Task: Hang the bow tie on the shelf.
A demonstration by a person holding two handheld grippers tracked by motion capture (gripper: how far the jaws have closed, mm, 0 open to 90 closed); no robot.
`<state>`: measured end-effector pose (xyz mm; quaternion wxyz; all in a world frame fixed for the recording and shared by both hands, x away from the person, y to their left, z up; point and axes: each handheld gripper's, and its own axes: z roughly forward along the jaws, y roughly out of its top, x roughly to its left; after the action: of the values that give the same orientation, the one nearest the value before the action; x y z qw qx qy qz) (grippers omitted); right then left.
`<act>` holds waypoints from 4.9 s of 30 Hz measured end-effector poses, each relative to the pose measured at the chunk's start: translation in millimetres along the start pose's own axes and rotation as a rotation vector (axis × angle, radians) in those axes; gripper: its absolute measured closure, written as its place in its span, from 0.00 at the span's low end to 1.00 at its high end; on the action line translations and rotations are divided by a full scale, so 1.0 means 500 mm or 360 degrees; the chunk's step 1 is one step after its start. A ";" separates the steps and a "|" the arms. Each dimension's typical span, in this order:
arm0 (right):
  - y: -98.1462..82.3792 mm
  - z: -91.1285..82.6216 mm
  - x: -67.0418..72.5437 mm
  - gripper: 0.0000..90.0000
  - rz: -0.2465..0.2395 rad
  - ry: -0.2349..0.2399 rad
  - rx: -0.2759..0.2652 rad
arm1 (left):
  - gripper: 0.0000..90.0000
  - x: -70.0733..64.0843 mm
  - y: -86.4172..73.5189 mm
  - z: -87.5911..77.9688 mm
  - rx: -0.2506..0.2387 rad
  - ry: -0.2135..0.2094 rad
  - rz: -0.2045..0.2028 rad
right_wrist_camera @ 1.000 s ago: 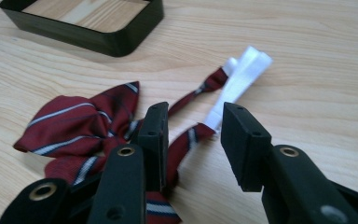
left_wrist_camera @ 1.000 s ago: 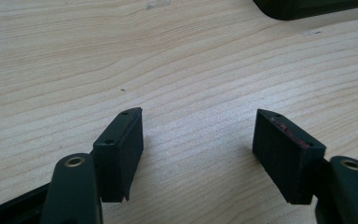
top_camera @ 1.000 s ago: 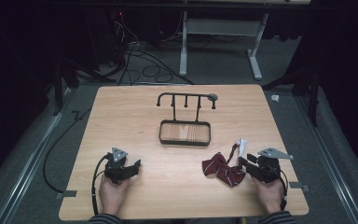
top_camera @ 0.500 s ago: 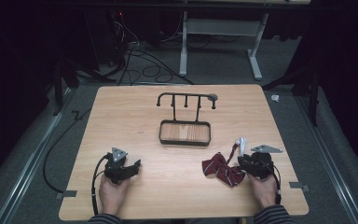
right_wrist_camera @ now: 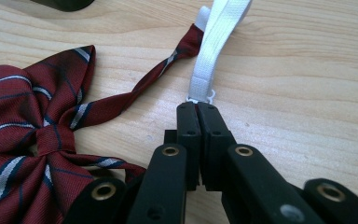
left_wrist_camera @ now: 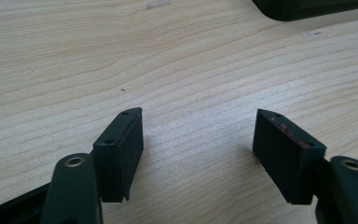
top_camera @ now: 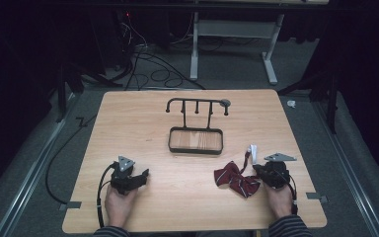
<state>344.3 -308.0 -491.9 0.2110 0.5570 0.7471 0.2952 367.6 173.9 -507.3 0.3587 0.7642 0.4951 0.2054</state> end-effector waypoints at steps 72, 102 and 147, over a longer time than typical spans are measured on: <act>0.294 -0.170 0.137 1.00 -0.0469 0.0597 -0.0477 | 0.38 0.002 0.000 -0.001 0.0001 -0.0009 -0.0008; 0.393 -0.114 0.186 1.00 -0.0533 0.0683 -0.0435 | 0.38 0.003 0.000 -0.001 -0.0004 -0.0009 -0.0010; 0.491 -0.022 0.203 1.00 -0.0459 0.0614 -0.0364 | 0.38 0.003 0.000 -0.001 -0.0003 -0.0012 -0.0009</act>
<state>481.7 -162.7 -316.3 0.1662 0.3508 0.8068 0.4453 368.0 175.4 -507.2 0.3619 0.7631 0.4959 0.2019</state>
